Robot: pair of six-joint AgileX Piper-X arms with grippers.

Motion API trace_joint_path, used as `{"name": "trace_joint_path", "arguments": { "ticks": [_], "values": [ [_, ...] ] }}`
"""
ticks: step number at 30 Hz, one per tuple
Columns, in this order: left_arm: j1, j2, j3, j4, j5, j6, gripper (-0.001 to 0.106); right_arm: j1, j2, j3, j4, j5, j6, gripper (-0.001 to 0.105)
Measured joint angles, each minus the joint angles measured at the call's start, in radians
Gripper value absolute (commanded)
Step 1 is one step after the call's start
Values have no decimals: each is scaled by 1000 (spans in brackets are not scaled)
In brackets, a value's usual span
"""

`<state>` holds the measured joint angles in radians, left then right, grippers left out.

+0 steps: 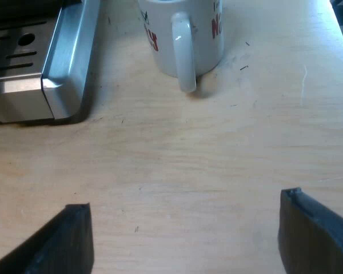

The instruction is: Pour the beans into the coffee machine

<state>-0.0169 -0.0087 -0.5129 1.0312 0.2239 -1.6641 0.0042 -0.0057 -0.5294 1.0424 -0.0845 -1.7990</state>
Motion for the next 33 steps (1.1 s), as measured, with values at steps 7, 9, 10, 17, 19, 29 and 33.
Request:
{"name": "trace_joint_path", "arguments": {
  "ticks": [7, 9, 10, 17, 19, 29, 33],
  "values": [
    [0, 0, 0, 0, 74, 0, 54, 0, 0, 0, -2, 0, 0, 68],
    [0, 0, 0, 0, 78, -3, 54, 0, 0, 0, -7, 0, 0, 68],
    [0, 0, 0, 0, 77, -8, 54, 0, 0, -3, -6, 0, 0, 68],
    [0, 0, -26, -5, 77, -35, 62, 0, 5, -89, -6, -34, -30, 68],
    [0, 8, -43, -16, 66, -35, 74, 0, 34, -132, -6, -66, -44, 68],
    [0, 115, -45, -121, 66, -35, 74, 0, 222, -273, -14, -232, -67, 68],
    [0, 151, -45, -153, 64, -36, 74, 21, 265, -284, -69, -268, -71, 68]
  ]
}}
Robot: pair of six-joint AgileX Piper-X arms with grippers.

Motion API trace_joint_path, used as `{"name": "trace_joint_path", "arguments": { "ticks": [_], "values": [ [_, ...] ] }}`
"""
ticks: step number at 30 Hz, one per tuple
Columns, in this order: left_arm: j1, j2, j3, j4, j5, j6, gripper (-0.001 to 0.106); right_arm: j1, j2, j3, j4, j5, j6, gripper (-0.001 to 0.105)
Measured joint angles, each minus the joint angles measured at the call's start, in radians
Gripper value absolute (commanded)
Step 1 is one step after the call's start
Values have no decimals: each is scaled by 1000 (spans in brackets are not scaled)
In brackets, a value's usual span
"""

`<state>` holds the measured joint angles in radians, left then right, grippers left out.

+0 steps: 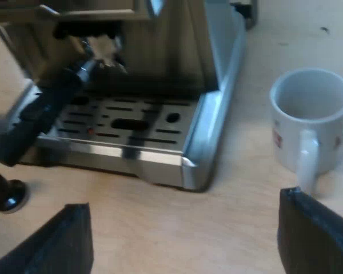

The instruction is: Pour the beans into the coffee machine

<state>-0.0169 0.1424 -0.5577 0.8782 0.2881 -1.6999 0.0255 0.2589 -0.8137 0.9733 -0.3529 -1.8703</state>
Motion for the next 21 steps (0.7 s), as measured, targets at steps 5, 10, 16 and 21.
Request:
{"name": "trace_joint_path", "arguments": {
  "ticks": [5, 10, 16, 21],
  "values": [
    [0, 30, 0, -21, -2, -1, 74, 82, 63, -1, -79, -12, -1, 68],
    [0, 54, 0, -29, -6, -2, 74, 167, 124, -1, -147, -17, -2, 68],
    [0, 63, 0, -29, -13, -2, 74, 302, 222, -1, -272, 9, -2, 68],
    [0, 63, 0, -42, -16, -2, 74, 430, 297, -1, -351, 63, -2, 68]
  ]
}}
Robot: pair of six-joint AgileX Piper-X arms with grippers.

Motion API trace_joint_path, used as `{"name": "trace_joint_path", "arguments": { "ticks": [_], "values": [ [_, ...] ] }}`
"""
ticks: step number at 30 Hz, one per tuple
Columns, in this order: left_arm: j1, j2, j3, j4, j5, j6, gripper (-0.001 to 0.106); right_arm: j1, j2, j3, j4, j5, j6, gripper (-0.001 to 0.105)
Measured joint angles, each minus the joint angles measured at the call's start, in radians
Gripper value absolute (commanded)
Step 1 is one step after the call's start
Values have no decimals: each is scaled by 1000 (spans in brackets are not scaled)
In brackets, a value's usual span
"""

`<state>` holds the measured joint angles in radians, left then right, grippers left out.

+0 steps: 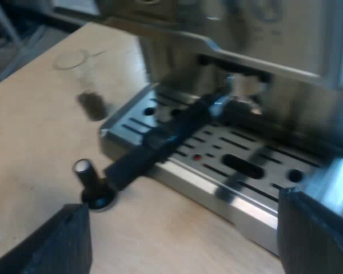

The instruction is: Pour the beans into the coffee machine

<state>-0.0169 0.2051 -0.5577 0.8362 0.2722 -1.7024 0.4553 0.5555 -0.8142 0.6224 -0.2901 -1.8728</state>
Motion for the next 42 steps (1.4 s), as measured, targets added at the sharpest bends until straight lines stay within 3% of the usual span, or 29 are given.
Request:
{"name": "trace_joint_path", "arguments": {
  "ticks": [16, 25, 29, 33, 37, 42],
  "values": [
    [0, 3, 29, -74, -41, 4, 74, 380, 268, 0, -322, 214, 0, 68],
    [0, 5, 147, -226, -41, 4, 74, 410, 410, 0, -504, 228, 16, 68],
    [0, 7, 228, -354, -50, 4, 74, 410, 444, 0, -545, 228, 40, 68],
    [0, 8, 314, -465, -80, 4, 84, 410, 453, 0, -566, 228, 49, 68],
    [0, 17, 383, -531, -113, 1, 85, 410, 453, 0, -566, 229, 51, 68],
    [0, 124, 416, -631, -117, -12, 85, 410, 453, 0, -566, 229, 51, 68]
  ]
}}
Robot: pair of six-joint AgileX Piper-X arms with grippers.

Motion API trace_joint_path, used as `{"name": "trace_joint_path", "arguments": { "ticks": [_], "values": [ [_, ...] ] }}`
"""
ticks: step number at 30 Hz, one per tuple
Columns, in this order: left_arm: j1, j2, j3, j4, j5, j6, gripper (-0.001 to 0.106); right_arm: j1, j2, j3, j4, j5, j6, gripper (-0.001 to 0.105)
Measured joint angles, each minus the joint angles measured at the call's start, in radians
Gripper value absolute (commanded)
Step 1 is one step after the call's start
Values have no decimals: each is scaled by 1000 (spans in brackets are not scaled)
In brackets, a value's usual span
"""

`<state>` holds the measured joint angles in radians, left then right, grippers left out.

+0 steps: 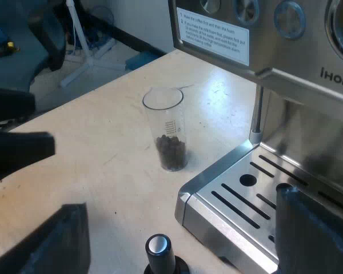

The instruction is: Pour the beans into the coffee machine

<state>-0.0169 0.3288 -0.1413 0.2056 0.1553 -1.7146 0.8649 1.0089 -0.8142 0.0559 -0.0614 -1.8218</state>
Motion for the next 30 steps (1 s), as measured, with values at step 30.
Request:
{"name": "trace_joint_path", "arguments": {
  "ticks": [30],
  "values": [
    [0, 861, -57, -793, -67, -4, 80, 0, 0, 0, -20, 0, 0, 68]
  ]
}}
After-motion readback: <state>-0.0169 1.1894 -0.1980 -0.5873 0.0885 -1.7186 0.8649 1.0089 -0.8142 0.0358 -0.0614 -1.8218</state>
